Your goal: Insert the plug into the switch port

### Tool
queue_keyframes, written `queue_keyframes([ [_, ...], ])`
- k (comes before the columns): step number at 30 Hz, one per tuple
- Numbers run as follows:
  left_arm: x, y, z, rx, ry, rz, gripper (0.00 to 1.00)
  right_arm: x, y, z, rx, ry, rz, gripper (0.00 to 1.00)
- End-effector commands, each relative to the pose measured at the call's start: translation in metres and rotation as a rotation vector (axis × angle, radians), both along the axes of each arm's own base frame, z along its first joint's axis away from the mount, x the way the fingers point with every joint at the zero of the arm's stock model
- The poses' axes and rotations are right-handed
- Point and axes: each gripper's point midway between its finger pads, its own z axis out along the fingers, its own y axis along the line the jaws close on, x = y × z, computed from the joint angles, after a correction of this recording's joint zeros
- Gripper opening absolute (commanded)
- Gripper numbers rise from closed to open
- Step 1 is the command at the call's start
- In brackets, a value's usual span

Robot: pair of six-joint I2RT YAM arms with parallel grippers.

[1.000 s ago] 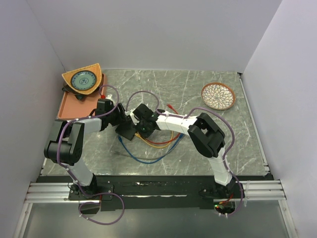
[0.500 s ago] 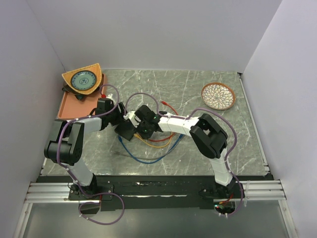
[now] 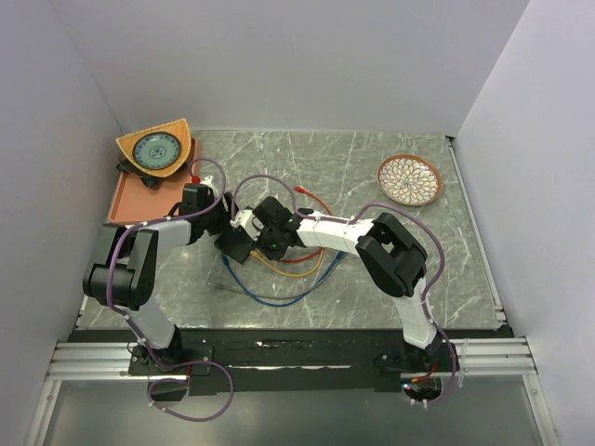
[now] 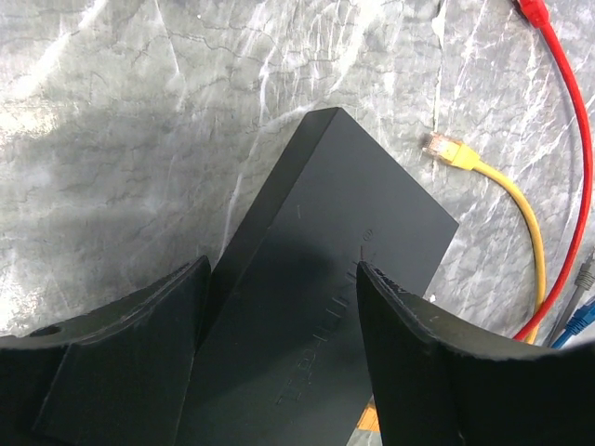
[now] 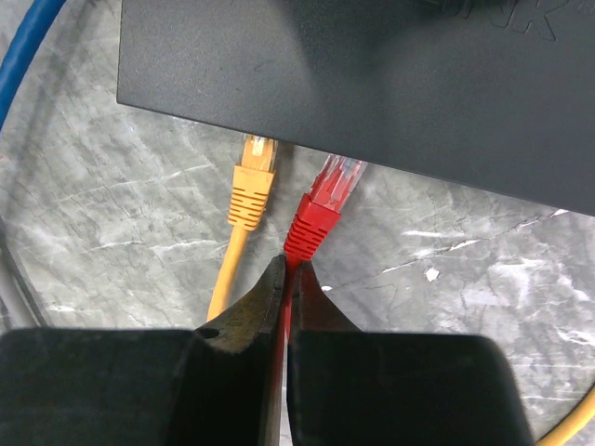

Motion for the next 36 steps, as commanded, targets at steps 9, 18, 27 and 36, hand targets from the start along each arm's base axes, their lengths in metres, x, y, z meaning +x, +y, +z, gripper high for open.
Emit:
queue_keyframes([
  [9,-0.019,-0.025,-0.01,-0.059,0.053,-0.12,0.65,0.025,0.045,0.062,0.191,-0.147,0.112,0.0],
  [18,-0.018,-0.025,-0.01,-0.058,0.044,-0.127,0.68,0.025,0.047,0.064,0.188,-0.156,0.151,0.0],
  [27,-0.021,-0.031,-0.01,-0.084,0.036,-0.165,0.68,0.036,0.055,0.068,0.181,-0.18,0.166,0.0],
  [36,-0.033,-0.035,-0.018,-0.122,0.064,-0.174,0.66,0.045,0.055,0.044,0.155,-0.128,0.027,0.0],
])
